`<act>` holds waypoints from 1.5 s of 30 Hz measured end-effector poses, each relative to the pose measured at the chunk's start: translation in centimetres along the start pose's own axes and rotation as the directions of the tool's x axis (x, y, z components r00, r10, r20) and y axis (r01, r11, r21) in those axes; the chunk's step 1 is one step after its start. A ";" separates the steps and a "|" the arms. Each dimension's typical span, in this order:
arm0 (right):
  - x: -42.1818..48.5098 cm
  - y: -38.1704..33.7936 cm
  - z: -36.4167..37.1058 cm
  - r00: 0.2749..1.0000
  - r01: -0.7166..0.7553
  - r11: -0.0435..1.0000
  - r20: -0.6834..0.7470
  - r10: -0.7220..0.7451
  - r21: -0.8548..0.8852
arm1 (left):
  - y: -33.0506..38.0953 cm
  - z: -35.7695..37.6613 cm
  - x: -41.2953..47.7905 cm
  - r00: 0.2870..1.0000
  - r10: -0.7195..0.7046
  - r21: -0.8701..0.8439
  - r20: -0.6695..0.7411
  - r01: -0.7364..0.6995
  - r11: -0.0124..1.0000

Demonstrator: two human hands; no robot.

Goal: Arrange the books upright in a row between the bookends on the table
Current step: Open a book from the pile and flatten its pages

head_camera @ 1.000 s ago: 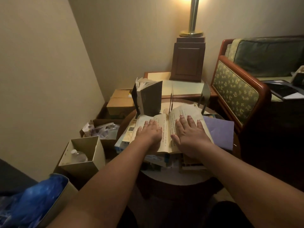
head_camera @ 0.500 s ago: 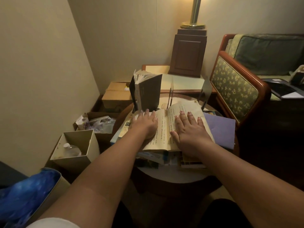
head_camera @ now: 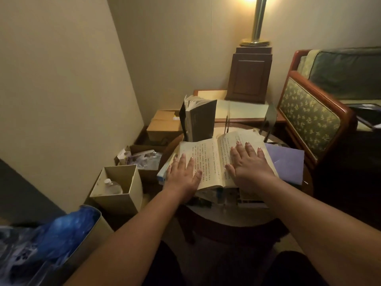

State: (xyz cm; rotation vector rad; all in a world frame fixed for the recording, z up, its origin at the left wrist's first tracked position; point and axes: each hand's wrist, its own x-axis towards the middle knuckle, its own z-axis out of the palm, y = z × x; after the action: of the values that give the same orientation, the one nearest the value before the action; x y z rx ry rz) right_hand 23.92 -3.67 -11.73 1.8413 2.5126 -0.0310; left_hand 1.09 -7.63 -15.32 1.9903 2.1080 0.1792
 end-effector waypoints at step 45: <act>-8.8 6.9 -2.3 0.988 0.029 0.937 -0.153 0.026 0.348 | 12.4 -3.4 -3.1 0.784 0.577 -0.090 -0.228 -0.607 0.789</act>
State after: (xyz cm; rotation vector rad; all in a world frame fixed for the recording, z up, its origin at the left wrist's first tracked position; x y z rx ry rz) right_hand 33.09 -9.90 -9.12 2.0347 2.7639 -0.3725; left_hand 12.36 -9.67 -8.64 2.5517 1.4091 0.6483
